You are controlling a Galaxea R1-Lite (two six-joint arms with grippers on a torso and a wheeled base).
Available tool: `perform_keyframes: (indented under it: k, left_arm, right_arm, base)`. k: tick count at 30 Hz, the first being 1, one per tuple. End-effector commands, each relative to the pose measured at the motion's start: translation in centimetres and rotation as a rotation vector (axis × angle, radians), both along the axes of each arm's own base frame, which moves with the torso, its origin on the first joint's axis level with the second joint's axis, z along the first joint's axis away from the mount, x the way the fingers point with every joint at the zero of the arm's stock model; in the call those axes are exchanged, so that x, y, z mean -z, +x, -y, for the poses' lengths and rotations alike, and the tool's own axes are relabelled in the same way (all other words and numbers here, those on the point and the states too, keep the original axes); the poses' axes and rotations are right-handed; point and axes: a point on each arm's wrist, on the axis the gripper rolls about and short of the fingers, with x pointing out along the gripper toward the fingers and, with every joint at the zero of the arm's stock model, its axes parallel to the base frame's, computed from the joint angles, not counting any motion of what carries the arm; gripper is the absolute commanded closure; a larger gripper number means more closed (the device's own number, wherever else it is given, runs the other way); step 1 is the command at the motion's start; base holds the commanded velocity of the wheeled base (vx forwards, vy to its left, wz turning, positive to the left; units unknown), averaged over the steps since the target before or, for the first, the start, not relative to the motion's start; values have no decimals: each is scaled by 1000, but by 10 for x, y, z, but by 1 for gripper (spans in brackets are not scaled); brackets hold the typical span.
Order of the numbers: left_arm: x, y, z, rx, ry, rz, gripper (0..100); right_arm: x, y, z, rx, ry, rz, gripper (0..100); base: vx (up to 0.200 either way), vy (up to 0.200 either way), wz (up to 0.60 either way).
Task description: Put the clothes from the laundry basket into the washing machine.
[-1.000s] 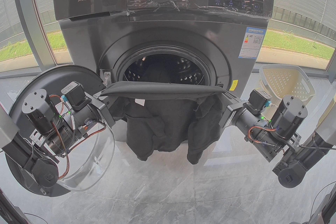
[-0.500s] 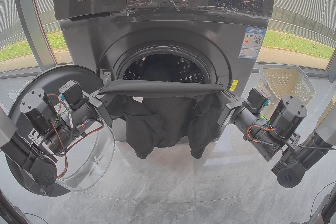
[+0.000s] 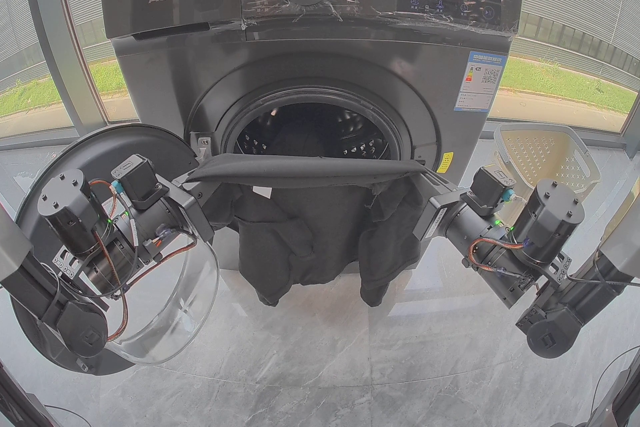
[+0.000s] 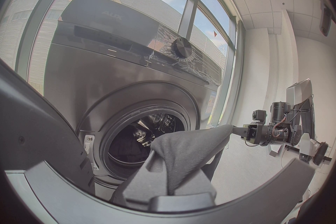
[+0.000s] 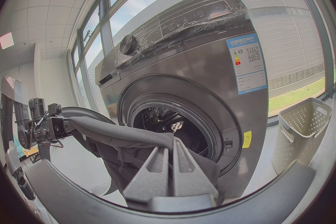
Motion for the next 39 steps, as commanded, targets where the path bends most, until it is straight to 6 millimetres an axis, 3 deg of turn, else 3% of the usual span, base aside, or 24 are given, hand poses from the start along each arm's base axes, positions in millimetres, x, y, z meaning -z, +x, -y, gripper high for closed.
perform_keyframes:
  k: [1,5,6,10,15,28,35,36,39]
  left_arm:
    - [1,-1,0,5,2,-2,100]
    - [2,-2,0,8,3,-5,100]
    - [2,-2,0,8,5,-5,0]
    - [12,-8,1,43,18,-52,0]
    - [48,-17,2,144,98,-187,0]
    - [66,-27,11,215,174,-228,0]
    - [74,-18,18,212,179,-244,0]
    - [79,-7,23,203,178,-245,0]
    - [87,1,26,188,182,-259,0]
  right_arm:
    - [1,0,0,-2,-1,-1,100]
    - [1,0,0,-2,-1,-1,100]
    - [1,0,0,-2,-1,-1,100]
    - [1,0,-1,-5,-3,-4,100]
    - [4,1,-2,-9,-7,-10,100]
    - [-1,0,-9,-19,13,8,100]
    - [-1,-7,-14,-52,10,6,100]
    - [-1,-13,-21,-82,10,6,100]
    - [-2,-17,-25,-106,9,7,100]
  base:
    - [0,0,0]
    - [0,0,0]
    - [0,0,0]
    - [0,0,0]
    - [0,0,0]
    - [0,0,0]
    - [0,0,0]
    - [0,0,0]
    - [0,0,0]
